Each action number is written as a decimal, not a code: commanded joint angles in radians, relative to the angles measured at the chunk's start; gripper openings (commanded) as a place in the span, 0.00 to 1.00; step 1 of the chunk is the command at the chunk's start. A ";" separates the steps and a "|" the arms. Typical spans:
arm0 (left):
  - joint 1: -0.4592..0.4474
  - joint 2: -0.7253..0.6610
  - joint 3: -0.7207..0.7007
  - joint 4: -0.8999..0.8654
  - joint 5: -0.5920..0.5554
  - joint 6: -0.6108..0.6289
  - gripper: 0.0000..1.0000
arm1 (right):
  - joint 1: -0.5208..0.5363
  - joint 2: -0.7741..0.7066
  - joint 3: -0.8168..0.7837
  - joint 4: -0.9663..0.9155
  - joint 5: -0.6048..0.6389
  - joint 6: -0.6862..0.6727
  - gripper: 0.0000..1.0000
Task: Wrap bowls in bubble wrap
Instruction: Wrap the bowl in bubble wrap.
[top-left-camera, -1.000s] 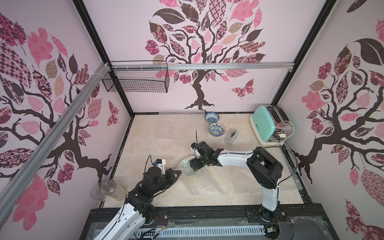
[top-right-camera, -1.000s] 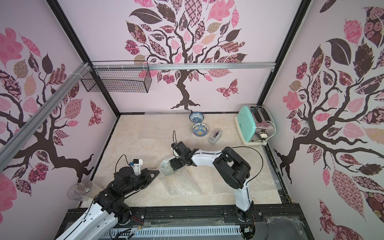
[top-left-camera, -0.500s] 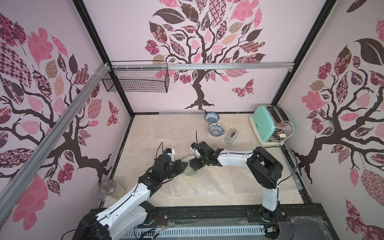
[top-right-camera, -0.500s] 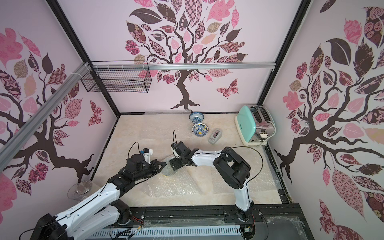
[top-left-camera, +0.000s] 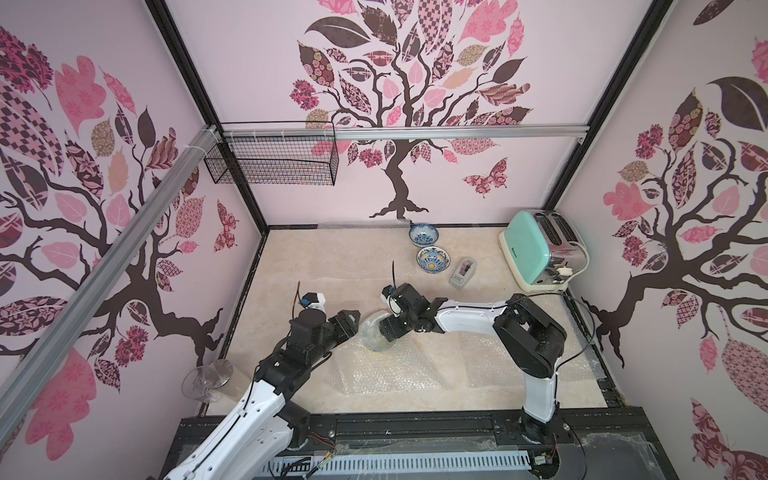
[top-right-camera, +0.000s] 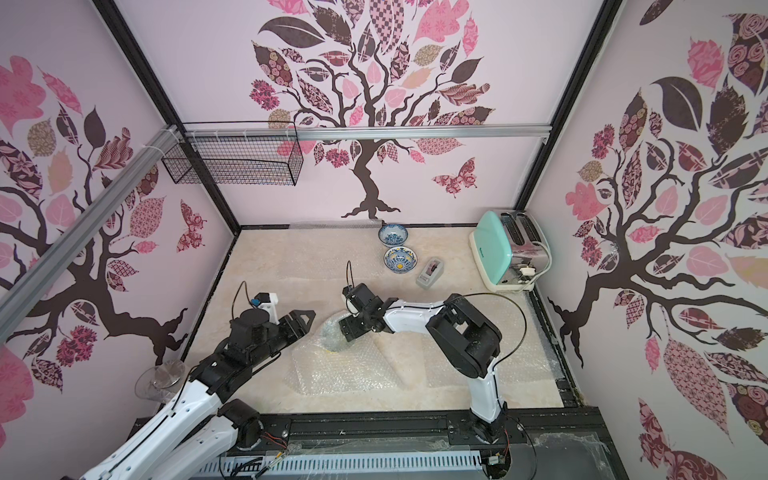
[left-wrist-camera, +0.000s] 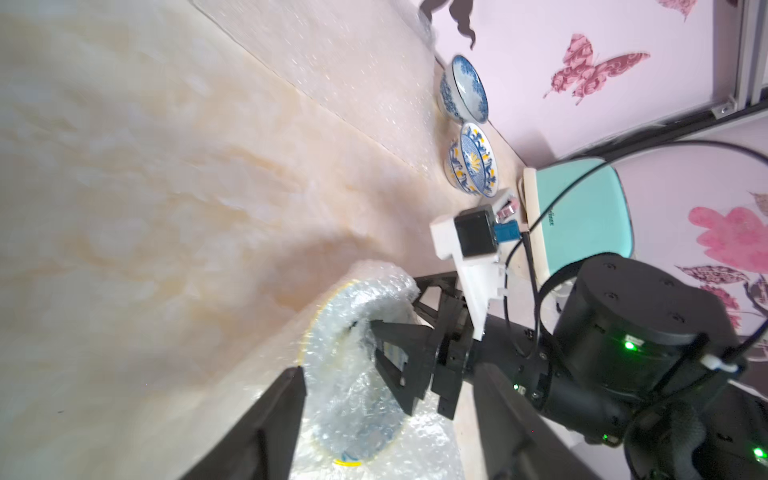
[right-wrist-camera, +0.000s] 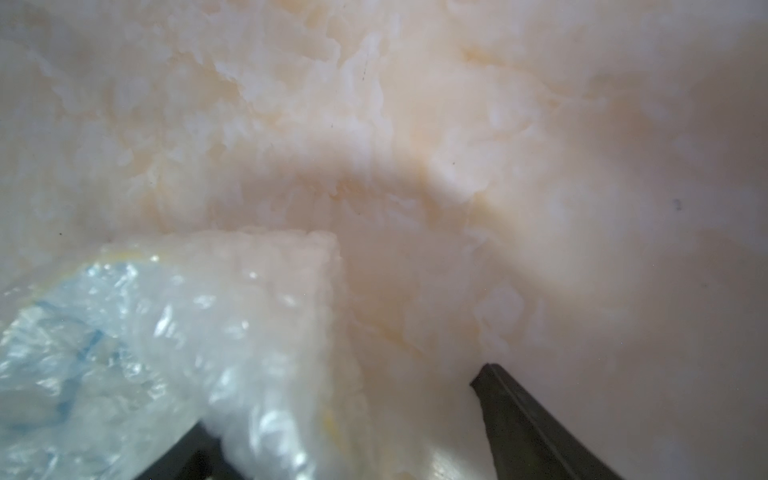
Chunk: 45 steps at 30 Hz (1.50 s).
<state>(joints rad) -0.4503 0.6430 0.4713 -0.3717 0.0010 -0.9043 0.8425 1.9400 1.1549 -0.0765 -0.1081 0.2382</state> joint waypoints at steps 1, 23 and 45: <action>0.063 -0.040 -0.074 -0.117 -0.023 -0.003 0.96 | -0.006 0.034 -0.036 -0.103 -0.004 0.007 0.83; 0.160 -0.063 -0.250 0.034 0.470 -0.164 0.86 | -0.006 0.036 -0.036 -0.104 -0.004 0.006 0.83; 0.063 -0.026 -0.142 -0.127 0.471 -0.137 0.61 | -0.006 0.037 -0.037 -0.104 -0.008 0.006 0.83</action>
<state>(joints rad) -0.3752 0.6167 0.3119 -0.4519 0.4808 -1.0706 0.8421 1.9400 1.1545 -0.0753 -0.1116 0.2382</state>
